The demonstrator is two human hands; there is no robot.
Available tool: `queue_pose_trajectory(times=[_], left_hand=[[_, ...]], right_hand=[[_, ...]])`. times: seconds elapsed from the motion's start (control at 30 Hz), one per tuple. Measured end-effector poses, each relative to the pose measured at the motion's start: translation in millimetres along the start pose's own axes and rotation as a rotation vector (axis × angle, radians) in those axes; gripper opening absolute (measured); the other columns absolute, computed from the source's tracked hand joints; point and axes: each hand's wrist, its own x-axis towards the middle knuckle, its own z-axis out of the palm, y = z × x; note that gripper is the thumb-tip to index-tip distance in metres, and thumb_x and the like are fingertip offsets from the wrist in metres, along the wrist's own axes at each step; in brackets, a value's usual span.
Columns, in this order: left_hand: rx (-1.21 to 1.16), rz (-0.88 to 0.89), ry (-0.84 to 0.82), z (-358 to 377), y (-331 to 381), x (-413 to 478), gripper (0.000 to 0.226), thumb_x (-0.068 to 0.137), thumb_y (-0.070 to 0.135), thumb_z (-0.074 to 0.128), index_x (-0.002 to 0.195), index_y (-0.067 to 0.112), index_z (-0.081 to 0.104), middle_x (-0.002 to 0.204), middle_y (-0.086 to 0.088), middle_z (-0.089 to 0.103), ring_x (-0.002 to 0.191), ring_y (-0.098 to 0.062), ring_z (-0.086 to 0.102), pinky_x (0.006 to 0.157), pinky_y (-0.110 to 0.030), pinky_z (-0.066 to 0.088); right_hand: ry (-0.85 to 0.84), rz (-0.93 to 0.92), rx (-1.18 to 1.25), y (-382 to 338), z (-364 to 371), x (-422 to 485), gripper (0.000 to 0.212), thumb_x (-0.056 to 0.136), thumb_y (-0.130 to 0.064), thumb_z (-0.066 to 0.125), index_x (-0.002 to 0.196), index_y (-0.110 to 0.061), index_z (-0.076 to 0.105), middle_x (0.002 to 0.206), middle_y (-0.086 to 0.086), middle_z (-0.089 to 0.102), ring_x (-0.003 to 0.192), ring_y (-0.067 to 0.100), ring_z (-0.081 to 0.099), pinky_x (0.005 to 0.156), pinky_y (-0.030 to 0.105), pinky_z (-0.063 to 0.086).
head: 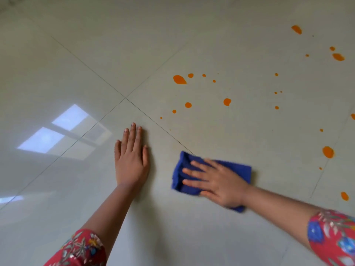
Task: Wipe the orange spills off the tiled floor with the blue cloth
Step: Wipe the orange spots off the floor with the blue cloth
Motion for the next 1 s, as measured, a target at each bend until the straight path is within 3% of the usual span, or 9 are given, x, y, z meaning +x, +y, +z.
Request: queue_pose_trajectory(times=[0.1,0.2,0.33,0.4,0.53,0.57,0.73,0.87,1.0], left_hand=[[0.036,0.009,-0.026,2,2,1,0.057,0.099,0.038,0.018,0.155,0.029,0.008,0.162,0.012,0.002,0.149,-0.008,-0.003,0.121,-0.039,0.004],[0.031,0.002,-0.029,1,2,2,0.057,0.099,0.038,0.018,0.155,0.028,0.01,0.162,0.011,0.003,0.149,-0.008,-0.002,0.121,-0.038,0.005],[0.032,-0.009,-0.02,-1,4,2,0.057,0.099,0.036,0.022,0.154,0.027,0.013,0.162,0.01,0.005,0.149,-0.009,0.0,0.121,-0.037,0.005],[0.039,-0.007,-0.026,-2,4,2,0.057,0.099,0.037,0.021,0.155,0.029,0.011,0.162,0.012,0.004,0.149,-0.009,-0.001,0.121,-0.037,0.004],[0.065,0.001,-0.04,0,5,2,0.057,0.099,0.038,0.019,0.155,0.029,0.007,0.162,0.013,0.001,0.149,-0.008,-0.003,0.121,-0.038,0.003],[0.068,0.001,-0.04,0,5,2,0.057,0.099,0.038,0.019,0.155,0.029,0.007,0.162,0.013,0.001,0.149,-0.008,-0.003,0.121,-0.037,0.003],[0.093,-0.013,-0.037,-2,7,4,0.059,0.098,0.038,0.017,0.155,0.023,0.014,0.162,0.009,0.007,0.149,-0.011,0.002,0.121,-0.038,0.006],[0.085,-0.019,-0.044,-3,9,2,0.059,0.097,0.038,0.016,0.155,0.025,0.011,0.162,0.01,0.006,0.149,-0.01,0.002,0.121,-0.036,0.003],[0.018,-0.027,0.029,-7,13,22,0.056,0.098,0.036,0.024,0.152,0.02,0.026,0.159,0.004,0.025,0.147,-0.015,0.019,0.12,-0.035,0.006]], right_hand=[[0.027,0.29,-0.037,61,-24,16,0.054,0.099,-0.041,0.031,0.151,-0.034,0.023,0.161,-0.005,0.016,0.15,0.026,0.014,0.12,0.044,0.012],[0.098,0.53,0.003,48,-31,74,0.055,0.1,-0.039,0.032,0.153,-0.033,0.017,0.162,-0.002,0.011,0.151,0.029,0.008,0.121,0.047,0.01],[-0.028,-0.149,0.062,-10,-2,42,0.049,0.101,-0.041,0.032,0.15,-0.039,0.028,0.162,-0.009,0.019,0.151,0.02,0.01,0.121,0.043,0.007],[-0.024,-0.236,0.009,24,-7,26,0.047,0.102,-0.044,0.031,0.149,-0.041,0.029,0.16,-0.013,0.02,0.151,0.017,0.011,0.12,0.043,0.01],[0.101,0.512,-0.013,69,-28,53,0.055,0.097,-0.042,0.026,0.151,-0.035,0.02,0.161,-0.005,0.017,0.15,0.026,0.013,0.117,0.052,0.021],[0.136,0.532,-0.018,54,-27,62,0.056,0.096,-0.041,0.027,0.152,-0.033,0.022,0.161,-0.003,0.019,0.149,0.028,0.016,0.116,0.053,0.023],[0.114,0.146,0.016,22,-17,113,0.056,0.098,-0.041,0.035,0.152,-0.037,0.022,0.162,-0.01,0.015,0.151,0.019,0.011,0.12,0.041,0.009],[0.112,0.436,-0.015,68,-38,168,0.054,0.1,-0.04,0.032,0.153,-0.036,0.02,0.163,-0.009,0.013,0.151,0.019,0.009,0.121,0.043,0.01],[0.241,0.825,0.015,74,-26,135,0.054,0.1,-0.038,0.031,0.153,-0.029,0.024,0.162,-0.004,0.018,0.15,0.024,0.015,0.12,0.046,0.014]])
